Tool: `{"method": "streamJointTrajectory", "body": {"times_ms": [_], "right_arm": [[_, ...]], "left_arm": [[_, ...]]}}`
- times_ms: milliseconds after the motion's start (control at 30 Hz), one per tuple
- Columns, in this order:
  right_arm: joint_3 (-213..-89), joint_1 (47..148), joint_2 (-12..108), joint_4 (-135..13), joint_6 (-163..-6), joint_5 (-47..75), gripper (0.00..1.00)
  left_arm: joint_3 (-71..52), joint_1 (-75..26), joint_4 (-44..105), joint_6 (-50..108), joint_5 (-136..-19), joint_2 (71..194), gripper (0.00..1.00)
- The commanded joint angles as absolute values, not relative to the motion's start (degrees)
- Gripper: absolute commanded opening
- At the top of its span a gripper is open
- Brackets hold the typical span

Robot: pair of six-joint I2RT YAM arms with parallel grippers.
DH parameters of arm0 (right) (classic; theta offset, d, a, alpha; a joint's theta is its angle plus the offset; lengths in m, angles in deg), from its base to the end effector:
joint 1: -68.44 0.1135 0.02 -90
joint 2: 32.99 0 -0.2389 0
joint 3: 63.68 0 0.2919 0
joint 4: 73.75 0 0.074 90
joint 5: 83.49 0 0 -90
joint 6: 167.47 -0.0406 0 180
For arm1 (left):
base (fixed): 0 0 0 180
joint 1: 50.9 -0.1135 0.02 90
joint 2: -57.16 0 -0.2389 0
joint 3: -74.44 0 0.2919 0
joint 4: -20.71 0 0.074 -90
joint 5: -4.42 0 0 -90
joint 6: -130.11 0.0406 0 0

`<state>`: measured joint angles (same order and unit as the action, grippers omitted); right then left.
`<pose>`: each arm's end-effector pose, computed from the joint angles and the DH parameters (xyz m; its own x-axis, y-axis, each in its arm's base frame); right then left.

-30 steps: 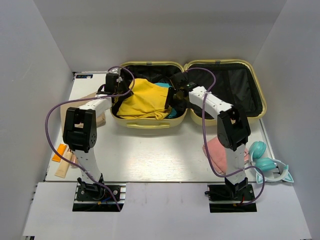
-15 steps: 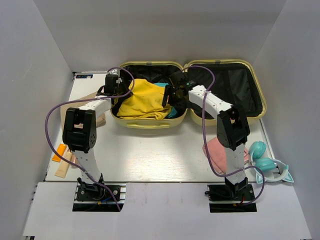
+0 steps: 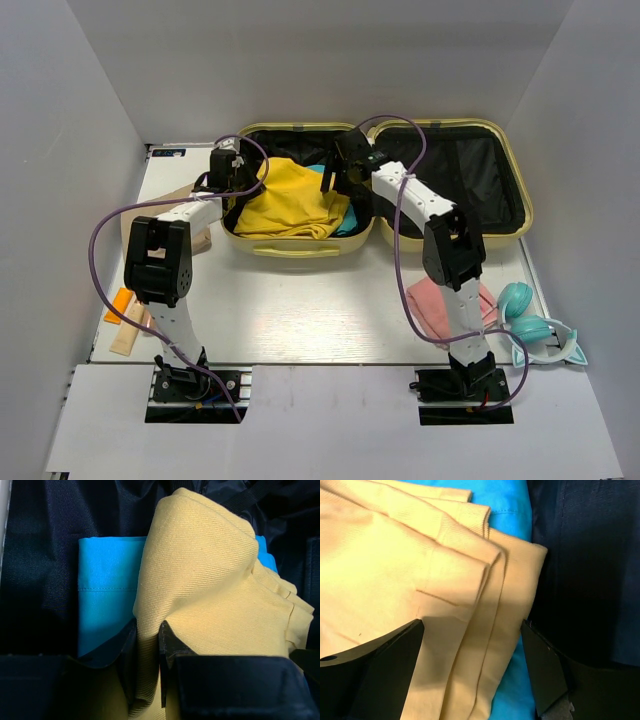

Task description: Pack the luggage

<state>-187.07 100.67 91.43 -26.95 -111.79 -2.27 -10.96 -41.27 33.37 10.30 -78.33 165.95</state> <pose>0.4461 0.2740 0.2207 -0.7661 0.1757 -0.6182 -0.0102 0.9585 0.2851 0.4500 -0.0815 0.1565 -0.6359 -0.3923 -0.6646 -0.0572 0.8827 -0.4664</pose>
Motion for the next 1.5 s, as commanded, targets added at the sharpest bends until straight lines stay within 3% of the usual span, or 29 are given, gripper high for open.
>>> {"method": "streamJointTrajectory", "body": {"times_ms": [0, 133, 233, 267, 400, 767, 967, 1000, 1133, 1267, 1300, 1333, 1367, 1400, 1467], "right_arm": [[-189.5, 100.3, 93.8, -27.2, -112.4, -1.1, 0.85], [-189.2, 100.3, 95.7, -27.2, -113.1, 0.3, 0.83], [-189.2, 100.3, 96.4, -28.7, -112.4, 0.1, 0.67], [-189.3, 100.3, 96.6, -30.1, -111.8, 0.1, 0.39], [-193.6, 100.4, 96.6, -30.9, -108.8, -2.7, 0.00], [-196.8, 100.0, 92.4, -30.9, -99.5, -6.1, 0.00], [-196.0, 99.5, 92.5, -29.3, -98.4, -4.8, 0.00], [-196.2, 99.5, 92.7, -29.8, -98.1, -4.7, 0.00], [-197.4, 99.0, 93.5, -29.6, -96.7, -5.0, 0.00], [-198.1, 98.8, 95.2, -28.1, -95.7, -5.2, 0.00], [-198.3, 98.7, 95.8, -27.5, -95.5, -4.7, 0.00], [-198.9, 98.6, 96.6, -27.3, -94.5, -3.4, 0.05], [-199.9, 98.3, 96.9, -27.0, -93.9, -2.6, 0.06], [-200.3, 98.3, 96.7, -26.6, -92.2, -1.4, 0.21], [-201.5, 98.7, 95.4, -26.6, -88.7, 1.0, 0.35]], "left_arm": [[-10.2, -40.6, 33.5, 10.4, -76.2, 161.1, 0.00], [-10.0, -40.6, 33.4, 10.0, -75.9, 161.3, 0.00], [-9.8, -40.7, 32.8, 9.7, -75.5, 161.3, 0.00], [-9.8, -40.7, 33.0, 9.8, -75.6, 161.5, 0.00], [-9.8, -40.5, 32.8, 10.1, -74.9, 161.1, 0.00], [-10.1, -40.4, 33.0, 8.7, -74.1, 156.1, 0.00], [-3.3, -40.0, 30.8, 5.9, -74.7, 153.1, 0.00], [-1.7, -39.7, 30.5, 5.7, -75.0, 152.4, 0.05], [0.4, -38.9, 32.4, 5.8, -77.0, 153.0, 0.10], [-0.6, -38.7, 36.5, 7.0, -80.2, 154.7, 0.36], [-1.6, -38.7, 37.1, 7.3, -80.7, 155.0, 0.48], [-3.5, -38.6, 40.0, 7.9, -81.4, 155.1, 0.79], [-3.5, -38.5, 40.9, 8.4, -81.4, 154.9, 0.89], [-4.6, -38.5, 42.4, 8.8, -82.3, 154.7, 1.00], [-7.0, -38.0, 45.7, 10.0, -84.4, 152.9, 1.00]]}}
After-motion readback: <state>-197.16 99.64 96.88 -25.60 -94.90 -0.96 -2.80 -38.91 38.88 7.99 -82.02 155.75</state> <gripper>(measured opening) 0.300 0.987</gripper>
